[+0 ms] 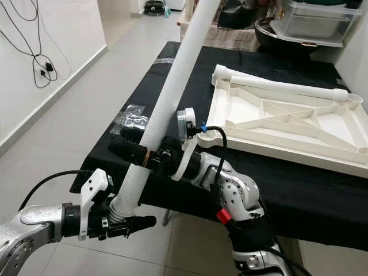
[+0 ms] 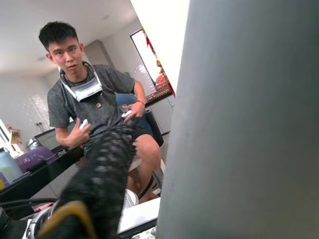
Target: Building children table
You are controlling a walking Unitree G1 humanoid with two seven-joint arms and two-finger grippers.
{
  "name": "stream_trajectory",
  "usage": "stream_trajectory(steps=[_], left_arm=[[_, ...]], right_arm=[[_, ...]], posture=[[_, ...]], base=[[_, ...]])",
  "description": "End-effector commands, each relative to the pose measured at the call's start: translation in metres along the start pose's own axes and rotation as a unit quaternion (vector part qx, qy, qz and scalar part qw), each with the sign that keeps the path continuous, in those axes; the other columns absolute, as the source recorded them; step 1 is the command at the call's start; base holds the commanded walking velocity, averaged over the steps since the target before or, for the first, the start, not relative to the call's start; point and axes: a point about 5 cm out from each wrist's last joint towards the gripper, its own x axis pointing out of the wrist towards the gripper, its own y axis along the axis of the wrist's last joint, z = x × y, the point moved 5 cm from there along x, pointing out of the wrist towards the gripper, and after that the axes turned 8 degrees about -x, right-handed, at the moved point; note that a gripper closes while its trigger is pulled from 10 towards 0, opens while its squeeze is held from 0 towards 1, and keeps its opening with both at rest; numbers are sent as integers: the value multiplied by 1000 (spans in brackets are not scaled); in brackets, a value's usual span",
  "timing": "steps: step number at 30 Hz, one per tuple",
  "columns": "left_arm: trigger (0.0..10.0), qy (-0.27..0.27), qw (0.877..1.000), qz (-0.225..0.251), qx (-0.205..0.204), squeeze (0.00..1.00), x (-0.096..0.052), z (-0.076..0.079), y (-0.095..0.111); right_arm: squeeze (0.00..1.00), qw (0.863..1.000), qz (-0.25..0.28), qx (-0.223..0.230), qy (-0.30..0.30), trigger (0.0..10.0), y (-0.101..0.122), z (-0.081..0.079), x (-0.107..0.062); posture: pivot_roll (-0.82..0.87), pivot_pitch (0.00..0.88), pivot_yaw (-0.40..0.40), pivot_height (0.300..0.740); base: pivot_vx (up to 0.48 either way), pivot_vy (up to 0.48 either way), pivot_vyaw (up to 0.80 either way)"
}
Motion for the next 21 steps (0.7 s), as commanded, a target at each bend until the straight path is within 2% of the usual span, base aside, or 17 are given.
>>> stream_trajectory(steps=[1, 15, 16, 19, 20, 21], left_arm=[[10000, -21, 1000, -10, -1, 0, 1, 8, -4], [10000, -1, 1000, -24, -10, 0, 0, 1, -10], [10000, 2, 1000, -25, -8, 820, 0, 0, -11], [10000, 4, 1000, -25, -6, 820, 0, -1, -11], [10000, 3, 1000, -23, -11, 1000, 0, 0, -11], [10000, 4, 1000, -20, -8, 1000, 0, 0, -10]], right_arm=[[0, 1000, -1, -1, 19, 0, 1, -9, 4], [0, 1000, 0, 0, 15, 0, -1, -8, 3], [0, 1000, 0, -2, 13, 0, 0, -7, 2], [0, 1000, 1, -2, 12, 0, 0, -7, 2], [0, 1000, 2, -3, 9, 0, 1, -6, 2], [0, 1000, 3, -6, 6, 0, 2, -4, 1]], posture=[[67, 99, -16, 740], [63, 98, -19, 740], [62, 92, -18, 740], [62, 92, -18, 740], [64, 88, -19, 740], [63, 86, -19, 740]], base=[[0, 0, 0], [0, 0, 0], [0, 0, 0], [0, 0, 0], [0, 0, 0], [0, 0, 0]])
